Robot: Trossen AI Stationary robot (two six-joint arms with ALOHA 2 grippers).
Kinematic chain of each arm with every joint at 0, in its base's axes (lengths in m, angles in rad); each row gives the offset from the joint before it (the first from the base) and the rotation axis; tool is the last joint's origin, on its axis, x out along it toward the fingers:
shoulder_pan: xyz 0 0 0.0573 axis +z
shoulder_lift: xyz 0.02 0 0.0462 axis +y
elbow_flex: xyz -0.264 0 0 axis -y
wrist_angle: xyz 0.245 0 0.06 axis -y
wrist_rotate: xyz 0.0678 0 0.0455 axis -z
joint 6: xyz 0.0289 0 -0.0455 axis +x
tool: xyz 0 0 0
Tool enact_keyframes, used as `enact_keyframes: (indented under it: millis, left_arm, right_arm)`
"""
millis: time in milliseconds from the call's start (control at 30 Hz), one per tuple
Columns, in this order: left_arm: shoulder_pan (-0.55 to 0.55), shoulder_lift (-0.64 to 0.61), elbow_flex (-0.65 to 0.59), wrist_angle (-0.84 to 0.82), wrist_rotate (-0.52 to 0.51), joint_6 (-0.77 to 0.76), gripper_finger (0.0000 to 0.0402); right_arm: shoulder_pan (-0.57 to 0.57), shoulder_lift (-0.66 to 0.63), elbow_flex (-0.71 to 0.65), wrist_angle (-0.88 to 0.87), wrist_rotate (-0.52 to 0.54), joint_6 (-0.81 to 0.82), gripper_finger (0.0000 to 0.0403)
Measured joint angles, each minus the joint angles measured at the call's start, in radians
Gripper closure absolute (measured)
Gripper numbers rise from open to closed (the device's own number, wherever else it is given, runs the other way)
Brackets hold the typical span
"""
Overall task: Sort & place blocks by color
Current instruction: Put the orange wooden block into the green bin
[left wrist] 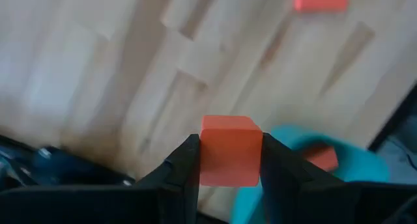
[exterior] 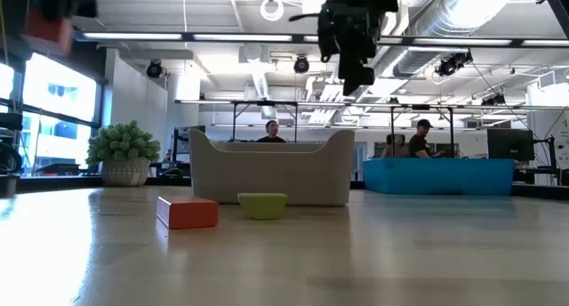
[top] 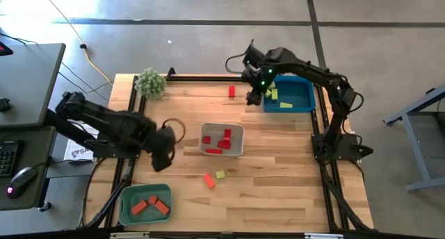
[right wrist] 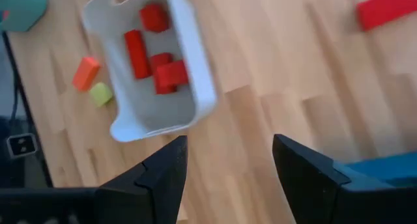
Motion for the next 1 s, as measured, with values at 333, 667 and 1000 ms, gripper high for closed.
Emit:
enact_keyframes:
  millis: [333, 667, 1000]
  left_arm:
    - [-0.362, -0.006, -0.101, 0.1, -0.01, -0.292, 0.0303]
    - [-0.585, 0.009, -0.191, 0.263, -0.066, -0.498, 0.0302]
    - [-0.687, 0.05, -0.276, 0.409, -0.078, -0.618, 0.0302]
  right_arm:
    - [0.231, 0.0, 0.0, 0.026, 0.0, 0.137, 0.019]
    - [0.437, 0.0, -0.001, 0.068, 0.023, 0.24, 0.019]
    - [0.601, 0.001, -0.032, 0.205, 0.055, 0.265, 0.019]
